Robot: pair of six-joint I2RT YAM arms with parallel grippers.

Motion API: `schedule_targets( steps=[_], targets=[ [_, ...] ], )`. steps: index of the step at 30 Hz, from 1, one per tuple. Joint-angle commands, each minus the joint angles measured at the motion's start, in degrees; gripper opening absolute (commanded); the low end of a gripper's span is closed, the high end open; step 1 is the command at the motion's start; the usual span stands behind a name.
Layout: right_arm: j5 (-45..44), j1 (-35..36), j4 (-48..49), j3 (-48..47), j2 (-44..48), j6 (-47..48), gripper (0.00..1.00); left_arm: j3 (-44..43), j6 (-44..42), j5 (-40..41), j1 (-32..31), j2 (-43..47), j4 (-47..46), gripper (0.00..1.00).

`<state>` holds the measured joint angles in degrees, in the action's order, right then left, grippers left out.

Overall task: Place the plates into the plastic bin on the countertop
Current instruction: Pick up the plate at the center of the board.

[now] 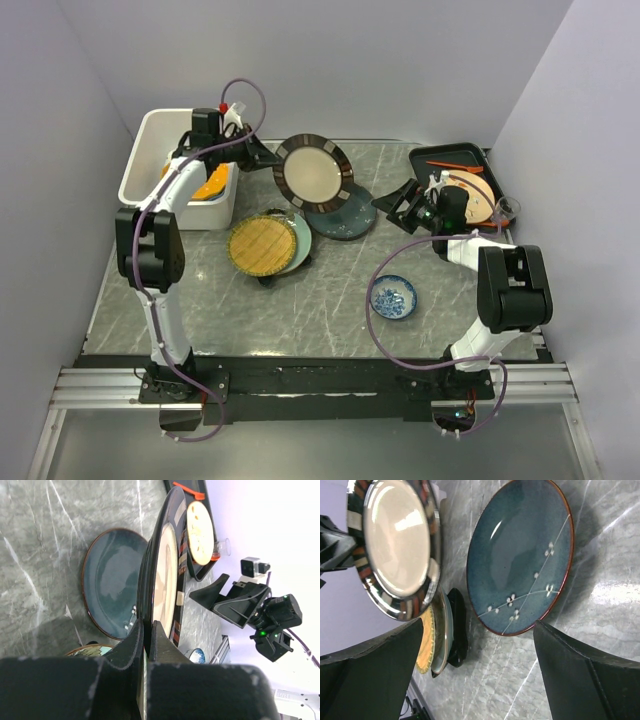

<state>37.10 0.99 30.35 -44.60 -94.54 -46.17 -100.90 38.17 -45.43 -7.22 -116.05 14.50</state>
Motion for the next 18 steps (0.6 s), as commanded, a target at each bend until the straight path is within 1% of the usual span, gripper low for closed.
schedule_targets(
  steps=[1, 16, 18],
  targets=[
    [0.16, 0.32, 1.03, 0.21, 2.34, 1.0, 0.98, -1.49, 2.7, -5.46, 1.24, 8.12, -5.98, 0.01],
    [0.52, 0.41, 0.5, -0.05, 2.34, 1.35, 1.0, 3.69, 4.72, -3.7, 7.05, 15.76, -9.23, 0.01],
    [0.52, 0.5, 0.07, -0.31, 2.26, 1.61, 1.0, 4.75, 5.42, -3.53, 9.5, 16.82, -10.19, 0.01]
  ],
)
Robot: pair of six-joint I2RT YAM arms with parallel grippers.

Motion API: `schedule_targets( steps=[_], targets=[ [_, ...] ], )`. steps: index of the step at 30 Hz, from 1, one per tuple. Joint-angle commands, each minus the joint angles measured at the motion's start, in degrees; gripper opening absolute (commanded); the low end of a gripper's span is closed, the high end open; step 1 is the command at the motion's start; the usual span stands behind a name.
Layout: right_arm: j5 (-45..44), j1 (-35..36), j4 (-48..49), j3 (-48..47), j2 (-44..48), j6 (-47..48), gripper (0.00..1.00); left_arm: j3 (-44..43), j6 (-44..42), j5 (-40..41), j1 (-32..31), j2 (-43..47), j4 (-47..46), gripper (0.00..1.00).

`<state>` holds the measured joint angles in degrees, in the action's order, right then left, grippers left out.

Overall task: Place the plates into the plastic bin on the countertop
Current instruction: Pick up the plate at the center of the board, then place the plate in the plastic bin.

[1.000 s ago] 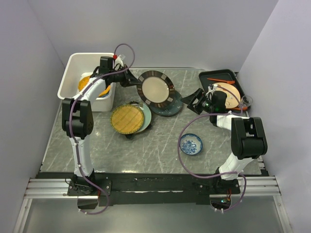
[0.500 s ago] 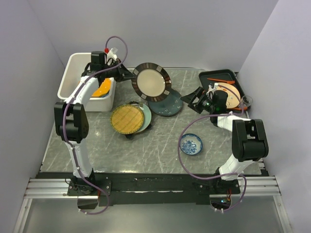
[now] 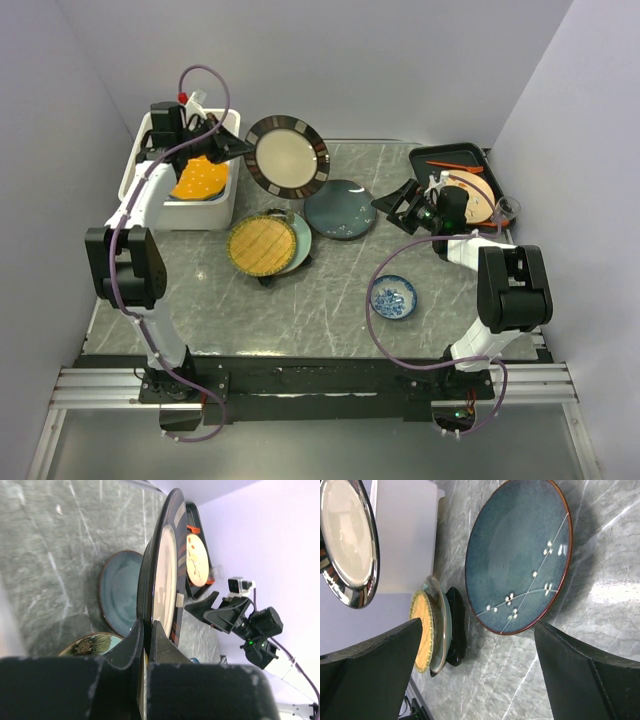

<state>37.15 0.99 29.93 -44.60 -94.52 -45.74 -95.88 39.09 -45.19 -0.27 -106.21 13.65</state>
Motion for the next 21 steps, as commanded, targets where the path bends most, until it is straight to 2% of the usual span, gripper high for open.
schedule_targets(
  steps=[1, 21],
  targets=[
    [0.47, 0.5, 0.48, -0.4, 2.24, 1.18, 1.0, 0.51, 4.68, -3.68, 2.99, 7.77, -9.69, 0.01],
    [0.65, 0.5, -0.05, -0.75, 1.53, 1.53, 1.0, 8.42, 10.21, -0.78, 14.51, 16.12, -17.25, 0.01]
  ],
)
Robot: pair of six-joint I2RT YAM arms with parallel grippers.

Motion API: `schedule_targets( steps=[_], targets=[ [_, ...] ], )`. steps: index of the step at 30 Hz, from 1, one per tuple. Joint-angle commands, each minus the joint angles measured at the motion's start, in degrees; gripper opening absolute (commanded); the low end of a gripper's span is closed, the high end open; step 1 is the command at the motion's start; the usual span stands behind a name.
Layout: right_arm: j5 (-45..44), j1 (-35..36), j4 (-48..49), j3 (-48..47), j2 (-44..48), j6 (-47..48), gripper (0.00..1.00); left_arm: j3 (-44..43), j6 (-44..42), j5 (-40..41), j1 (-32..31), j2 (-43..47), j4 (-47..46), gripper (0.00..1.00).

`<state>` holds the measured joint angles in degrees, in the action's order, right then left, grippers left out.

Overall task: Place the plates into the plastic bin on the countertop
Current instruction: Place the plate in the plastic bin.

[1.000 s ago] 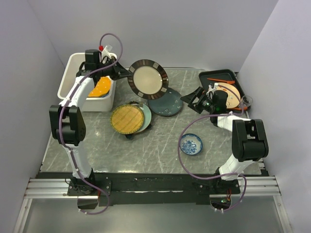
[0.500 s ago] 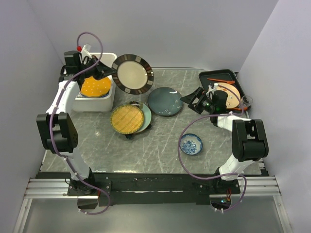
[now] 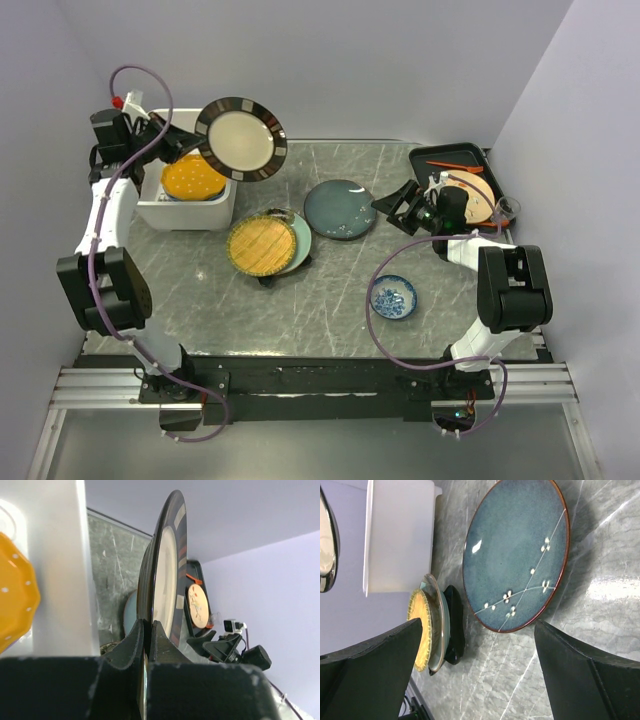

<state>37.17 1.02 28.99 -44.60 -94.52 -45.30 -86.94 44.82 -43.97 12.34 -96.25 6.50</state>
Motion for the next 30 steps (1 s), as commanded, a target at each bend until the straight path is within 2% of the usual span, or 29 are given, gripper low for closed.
schedule_targets(
  steps=[1, 14, 30],
  targets=[
    [0.63, 0.39, 0.89, -0.67, 1.62, 1.09, 1.0, 0.09, 4.49, -1.57, 2.34, 6.86, -10.19, 0.01],
    [0.45, 0.48, 0.63, -0.49, 1.18, 1.27, 1.0, 5.72, 4.93, 5.82, 9.54, 11.08, -10.19, 0.01],
    [0.71, 0.39, 0.8, -0.58, 0.48, 1.27, 1.0, 8.1, 3.17, 12.5, 12.8, 13.01, -8.79, 0.01]
  ],
)
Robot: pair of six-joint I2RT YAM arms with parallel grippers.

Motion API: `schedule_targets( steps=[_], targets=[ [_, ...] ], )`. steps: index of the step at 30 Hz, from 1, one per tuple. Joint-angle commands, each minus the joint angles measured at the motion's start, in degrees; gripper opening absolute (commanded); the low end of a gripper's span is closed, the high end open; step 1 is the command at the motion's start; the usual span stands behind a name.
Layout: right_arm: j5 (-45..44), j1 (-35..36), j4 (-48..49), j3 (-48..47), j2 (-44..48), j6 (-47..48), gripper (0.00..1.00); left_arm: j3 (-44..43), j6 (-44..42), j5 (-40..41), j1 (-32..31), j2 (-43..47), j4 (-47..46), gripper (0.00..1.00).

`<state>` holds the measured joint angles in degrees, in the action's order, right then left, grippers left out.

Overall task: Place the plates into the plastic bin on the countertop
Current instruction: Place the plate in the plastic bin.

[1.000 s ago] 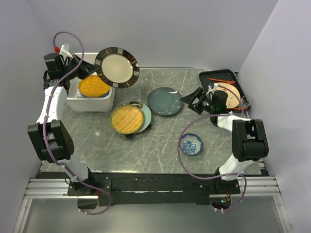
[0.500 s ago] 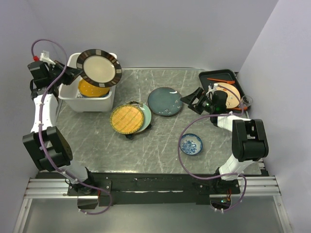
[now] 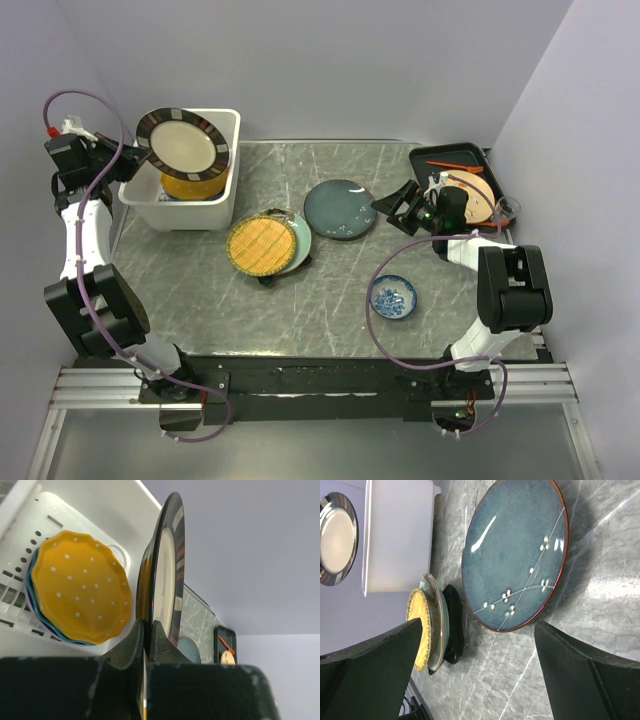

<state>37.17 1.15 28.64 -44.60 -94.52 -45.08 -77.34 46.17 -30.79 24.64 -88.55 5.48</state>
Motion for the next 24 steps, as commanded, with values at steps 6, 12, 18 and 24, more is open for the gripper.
schedule_targets(
  steps=[6, 12, 18, 24],
  targets=[
    [0.71, 0.35, 1.15, -0.4, 0.48, 1.22, 1.0, -0.79, 0.85, 1.6, 0.58, 5.59, -7.32, 0.01],
    [0.63, 0.35, 0.98, -0.4, 0.39, 1.22, 1.0, -0.18, 0.85, 2.13, 0.58, 4.79, -7.5, 0.01],
    [0.54, 0.26, 0.89, -0.49, 0.3, 1.31, 1.0, 0.7, 1.29, 2.05, 0.58, 3.3, -8.02, 0.01],
    [0.63, 0.26, 0.8, -0.49, 0.21, 1.4, 1.0, 0.35, 1.46, 2.05, 0.67, 1.28, -7.32, 0.01]
  ],
)
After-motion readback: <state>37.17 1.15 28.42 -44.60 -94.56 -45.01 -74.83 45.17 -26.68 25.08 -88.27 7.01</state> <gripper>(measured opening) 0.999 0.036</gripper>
